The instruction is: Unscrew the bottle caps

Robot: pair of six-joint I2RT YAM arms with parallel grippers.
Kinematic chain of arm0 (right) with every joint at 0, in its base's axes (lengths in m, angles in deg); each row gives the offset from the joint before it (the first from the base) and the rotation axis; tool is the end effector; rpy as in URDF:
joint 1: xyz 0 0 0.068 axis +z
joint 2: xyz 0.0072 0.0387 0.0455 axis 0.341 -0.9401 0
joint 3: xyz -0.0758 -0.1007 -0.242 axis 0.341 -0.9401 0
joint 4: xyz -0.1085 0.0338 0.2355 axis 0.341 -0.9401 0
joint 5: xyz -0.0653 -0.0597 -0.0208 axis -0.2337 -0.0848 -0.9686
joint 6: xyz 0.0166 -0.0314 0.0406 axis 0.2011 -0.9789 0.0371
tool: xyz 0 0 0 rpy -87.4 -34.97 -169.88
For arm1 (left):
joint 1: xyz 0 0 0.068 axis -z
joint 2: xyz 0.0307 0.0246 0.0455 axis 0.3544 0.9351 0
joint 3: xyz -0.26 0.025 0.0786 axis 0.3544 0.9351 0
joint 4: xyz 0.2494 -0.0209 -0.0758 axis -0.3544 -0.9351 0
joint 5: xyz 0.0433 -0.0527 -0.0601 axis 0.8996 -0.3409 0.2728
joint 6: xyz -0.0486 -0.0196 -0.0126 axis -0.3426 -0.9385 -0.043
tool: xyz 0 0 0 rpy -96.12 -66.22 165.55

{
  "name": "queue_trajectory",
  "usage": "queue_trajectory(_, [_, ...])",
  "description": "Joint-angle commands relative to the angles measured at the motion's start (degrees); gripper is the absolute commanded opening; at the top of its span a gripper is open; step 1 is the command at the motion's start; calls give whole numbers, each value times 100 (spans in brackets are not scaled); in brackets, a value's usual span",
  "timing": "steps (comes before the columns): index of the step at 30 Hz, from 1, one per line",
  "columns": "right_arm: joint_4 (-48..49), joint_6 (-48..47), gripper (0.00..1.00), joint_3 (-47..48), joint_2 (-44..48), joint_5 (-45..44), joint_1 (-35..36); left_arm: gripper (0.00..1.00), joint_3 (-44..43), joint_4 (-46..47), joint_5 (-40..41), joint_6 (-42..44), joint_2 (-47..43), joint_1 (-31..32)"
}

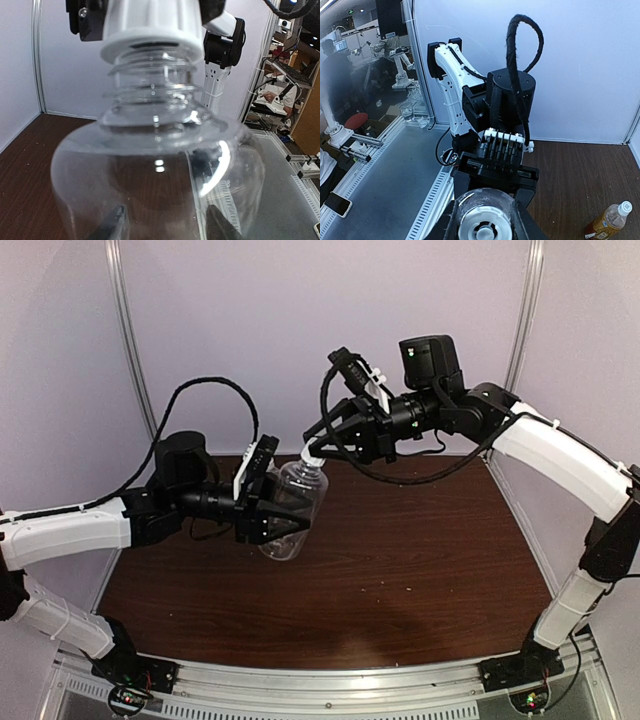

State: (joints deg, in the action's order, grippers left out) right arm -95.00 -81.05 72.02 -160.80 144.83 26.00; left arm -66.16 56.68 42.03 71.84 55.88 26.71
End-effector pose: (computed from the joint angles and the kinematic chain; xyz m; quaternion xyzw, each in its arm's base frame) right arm 0.2268 0.2801 0.4441 -0.6026 0.4545 0.5534 0.3521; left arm 0.1789 -0.2324 0.3222 0.4622 0.5748 -0.5484 0.3940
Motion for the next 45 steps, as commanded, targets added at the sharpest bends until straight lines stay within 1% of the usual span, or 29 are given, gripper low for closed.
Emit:
queue_trajectory(1, [-319,9,32,-10,3,-7,-160,26,-91,890,-302,17,-116,-27])
queue_trajectory(7, [-33,395,36,-180,82,-243,-155,25,-121,739,-64,80,-114,-29])
queue_trajectory(11, [53,588,43,-211,116,-362,-159,25,-144,602,127,146,-105,-27])
queue_trajectory(17, [230,790,50,-319,129,-430,-159,25,-171,474,312,215,-110,-27])
queue_trajectory(22, [481,1002,61,-455,152,-405,-136,25,-204,336,494,276,-105,-27])
queue_trajectory(27, [818,1432,74,-589,268,-660,-64,25,-241,166,801,357,-113,-27])
queue_trajectory(31, [1066,1760,89,-709,420,-1126,2,25,-251,115,937,386,-122,-27])
queue_trajectory(32, [1128,1855,91,-752,472,-1243,31,25,-251,102,964,385,-130,-27])
queue_trajectory(35, [1312,2098,94,-870,633,-1651,126,25,-251,63,1083,408,-131,-27])
queue_trajectory(38, [1377,2431,97,-916,740,-2341,262,25,-251,34,1184,419,-131,-27])
queue_trajectory(42, [1454,2901,99,-960,788,-3183,513,25,-251,6,1299,428,-131,-27])
queue_trajectory(45, [1311,3181,99,-924,761,-3965,698,25,-251,-29,1396,432,-140,-34])
